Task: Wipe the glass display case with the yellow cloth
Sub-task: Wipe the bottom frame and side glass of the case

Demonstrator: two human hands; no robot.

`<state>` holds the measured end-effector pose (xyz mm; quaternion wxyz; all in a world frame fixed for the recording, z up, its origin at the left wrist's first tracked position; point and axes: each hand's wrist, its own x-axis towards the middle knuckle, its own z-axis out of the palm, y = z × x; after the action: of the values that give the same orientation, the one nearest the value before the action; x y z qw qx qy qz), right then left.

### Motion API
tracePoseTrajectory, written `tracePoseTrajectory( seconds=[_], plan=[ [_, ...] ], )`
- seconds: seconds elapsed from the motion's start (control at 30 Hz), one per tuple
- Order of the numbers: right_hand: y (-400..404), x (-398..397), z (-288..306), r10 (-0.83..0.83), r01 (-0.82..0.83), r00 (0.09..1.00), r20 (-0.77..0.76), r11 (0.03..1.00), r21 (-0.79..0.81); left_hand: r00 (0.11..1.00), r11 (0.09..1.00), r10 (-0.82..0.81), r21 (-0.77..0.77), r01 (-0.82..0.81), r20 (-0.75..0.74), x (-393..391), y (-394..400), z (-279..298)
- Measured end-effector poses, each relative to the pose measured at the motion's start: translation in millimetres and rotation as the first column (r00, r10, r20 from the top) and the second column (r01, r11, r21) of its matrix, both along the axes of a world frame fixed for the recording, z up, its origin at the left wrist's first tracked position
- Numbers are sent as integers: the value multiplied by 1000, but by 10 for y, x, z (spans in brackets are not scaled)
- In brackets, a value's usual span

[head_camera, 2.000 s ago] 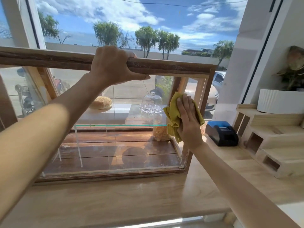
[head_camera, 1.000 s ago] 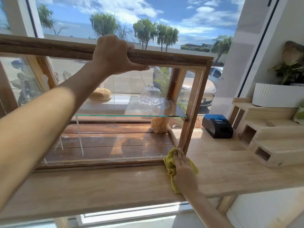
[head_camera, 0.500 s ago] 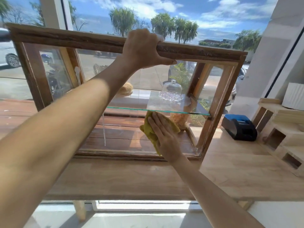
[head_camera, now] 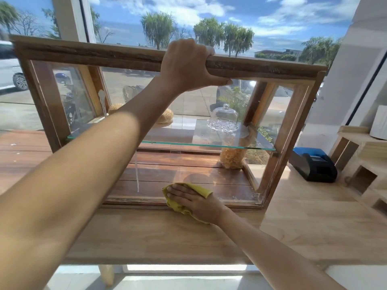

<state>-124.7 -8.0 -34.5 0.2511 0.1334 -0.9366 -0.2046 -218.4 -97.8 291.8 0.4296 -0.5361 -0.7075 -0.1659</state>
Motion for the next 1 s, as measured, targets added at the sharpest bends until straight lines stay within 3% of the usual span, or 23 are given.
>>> tracePoseTrajectory(
  seconds=[0.1,0.23,0.43,0.63,0.83,1.0],
  plan=[
    [21,31,40,-25,21,997,71,997,68,1000,1000,-5,11,5,-11,-15,2,-5],
    [171,52,235,47,-98,978,202,964,246,1000,1000,-13,13,13,0,-9,-2,-6],
    [385,136,353,103,-194,955,277,926,323,999,999,-28,17,27,20,10,-26,-11],
    [648,590,462,-20,-117,959,282,881,459,999,998,-44,40,43,27,25,-31,-20],
    [944,1050,411,-166,49,925,342,944,327,998,998,-47,41,46,33,40,-36,-18],
    [980,1322,515,-218,77,928,302,906,416,999,998,-41,42,40,30,44,-54,-16]
  ],
)
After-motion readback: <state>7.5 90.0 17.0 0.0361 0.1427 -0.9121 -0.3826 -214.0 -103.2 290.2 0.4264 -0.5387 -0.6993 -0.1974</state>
